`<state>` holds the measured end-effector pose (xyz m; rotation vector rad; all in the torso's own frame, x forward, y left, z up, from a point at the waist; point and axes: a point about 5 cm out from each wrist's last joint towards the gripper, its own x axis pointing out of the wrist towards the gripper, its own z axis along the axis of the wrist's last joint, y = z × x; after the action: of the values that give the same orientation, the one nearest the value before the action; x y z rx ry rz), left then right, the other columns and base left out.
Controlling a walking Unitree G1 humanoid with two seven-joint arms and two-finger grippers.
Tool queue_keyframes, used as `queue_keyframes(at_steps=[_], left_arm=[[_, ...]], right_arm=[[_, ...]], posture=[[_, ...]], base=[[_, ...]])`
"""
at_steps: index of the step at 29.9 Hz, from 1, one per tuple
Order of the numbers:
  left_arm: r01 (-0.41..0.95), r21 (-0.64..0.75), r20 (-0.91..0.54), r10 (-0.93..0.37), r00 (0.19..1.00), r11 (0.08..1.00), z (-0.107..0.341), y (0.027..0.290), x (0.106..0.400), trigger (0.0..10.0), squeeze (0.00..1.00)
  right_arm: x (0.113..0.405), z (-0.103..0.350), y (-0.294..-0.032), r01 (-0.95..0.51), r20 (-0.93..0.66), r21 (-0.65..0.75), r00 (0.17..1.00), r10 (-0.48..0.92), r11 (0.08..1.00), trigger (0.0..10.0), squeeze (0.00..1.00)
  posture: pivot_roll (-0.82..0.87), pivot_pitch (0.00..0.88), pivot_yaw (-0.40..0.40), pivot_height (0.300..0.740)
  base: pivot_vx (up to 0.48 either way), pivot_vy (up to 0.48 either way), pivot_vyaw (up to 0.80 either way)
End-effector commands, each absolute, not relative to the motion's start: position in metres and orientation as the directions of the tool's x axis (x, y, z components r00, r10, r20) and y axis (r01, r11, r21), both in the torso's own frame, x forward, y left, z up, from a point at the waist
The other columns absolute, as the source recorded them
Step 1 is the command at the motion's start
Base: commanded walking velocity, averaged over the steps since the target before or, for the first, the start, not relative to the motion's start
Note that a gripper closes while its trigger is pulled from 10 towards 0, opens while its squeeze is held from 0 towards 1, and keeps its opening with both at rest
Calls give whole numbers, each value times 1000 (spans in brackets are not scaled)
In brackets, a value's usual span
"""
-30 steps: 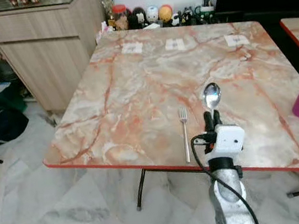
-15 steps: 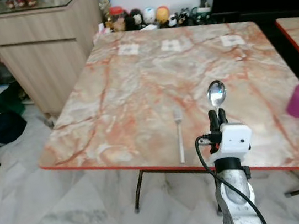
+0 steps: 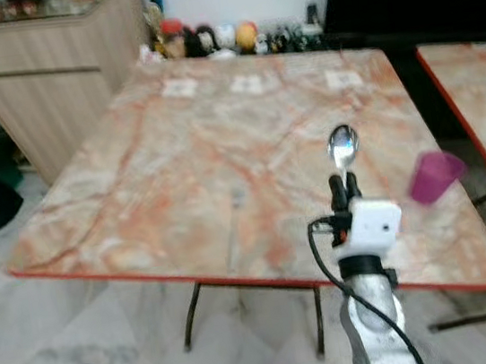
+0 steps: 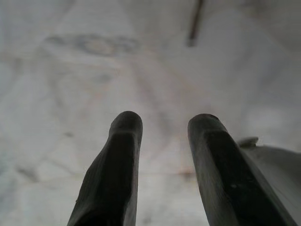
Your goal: Setting the table
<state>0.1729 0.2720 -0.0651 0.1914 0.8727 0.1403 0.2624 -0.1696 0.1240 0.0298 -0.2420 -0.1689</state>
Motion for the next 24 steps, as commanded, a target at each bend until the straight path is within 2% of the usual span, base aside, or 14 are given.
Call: queue_keyframes(at_steps=[1,3,8,24], left_arm=[[-49,243,-746,219,628,969,-63,279,172,10000,0],[-50,243,-746,220,629,969,-63,279,173,10000,0],[-54,243,-743,222,631,969,-62,279,174,10000,0],[-57,245,-740,224,634,968,-61,279,176,10000,0]], right_arm=[[266,132,-163,154,256,66,952,-166,986,10000,0],[267,132,-162,159,256,67,951,-171,985,10000,0],[269,132,-159,159,258,70,951,-172,985,10000,0],[272,137,-159,173,270,69,945,-185,982,10000,0]], posture=[[74,0,-25,740],[74,0,-24,740],[76,0,-22,740],[72,6,-20,740]], base=[[0,-480,0],[0,-480,0],[0,-480,-641],[0,-480,0]])
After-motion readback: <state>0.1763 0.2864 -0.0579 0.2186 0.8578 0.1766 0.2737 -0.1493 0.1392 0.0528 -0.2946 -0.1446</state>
